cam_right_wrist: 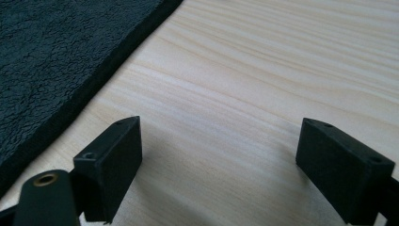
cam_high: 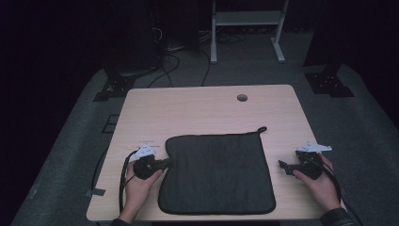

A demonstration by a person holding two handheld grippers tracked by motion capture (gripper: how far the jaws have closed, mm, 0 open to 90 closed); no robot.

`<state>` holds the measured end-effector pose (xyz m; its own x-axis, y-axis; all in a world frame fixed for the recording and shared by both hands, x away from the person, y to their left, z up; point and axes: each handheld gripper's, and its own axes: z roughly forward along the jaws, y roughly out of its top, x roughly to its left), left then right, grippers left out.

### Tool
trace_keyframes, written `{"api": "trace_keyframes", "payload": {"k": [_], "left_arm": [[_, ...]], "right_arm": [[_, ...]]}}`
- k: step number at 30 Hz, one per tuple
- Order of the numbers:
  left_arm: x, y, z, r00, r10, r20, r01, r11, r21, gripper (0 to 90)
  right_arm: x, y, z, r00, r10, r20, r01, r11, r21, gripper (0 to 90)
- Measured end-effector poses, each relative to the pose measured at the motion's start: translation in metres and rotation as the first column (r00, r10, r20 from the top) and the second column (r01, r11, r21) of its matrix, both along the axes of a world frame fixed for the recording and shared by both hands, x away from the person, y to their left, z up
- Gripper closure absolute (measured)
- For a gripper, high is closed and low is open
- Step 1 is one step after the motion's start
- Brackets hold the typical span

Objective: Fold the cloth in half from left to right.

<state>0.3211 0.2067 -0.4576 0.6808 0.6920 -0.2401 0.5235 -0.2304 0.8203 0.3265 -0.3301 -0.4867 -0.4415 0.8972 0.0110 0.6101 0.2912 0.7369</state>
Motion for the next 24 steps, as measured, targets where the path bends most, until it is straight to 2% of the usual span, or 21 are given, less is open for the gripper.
{"api": "trace_keyframes", "payload": {"k": [2,11,17,24], "left_arm": [[0.001,-0.004,0.002,1.0,-0.008,0.002,0.008,0.9997,-0.022,85.9],[0.008,-0.027,0.012,0.9975,-0.066,0.025,0.067,0.9957,-0.064,85.9],[0.014,-0.058,0.019,0.9915,-0.124,0.041,0.127,0.9881,-0.087,85.9],[0.02,-0.092,0.023,0.9819,-0.184,0.046,0.187,0.9778,-0.094,85.9]], "right_arm": [[0.0,0.0,0.0,1.0,0.0,0.0,0.0,1.0,0.0,14.0],[0.0,0.0,0.0,1.0,0.0,0.0,0.0,1.0,0.0,14.0],[0.0,0.0,0.0,1.0,0.0,0.0,0.0,1.0,0.0,13.9],[0.0,0.0,0.0,1.0,-0.001,-0.002,0.001,1.0,0.001,13.9]]}}
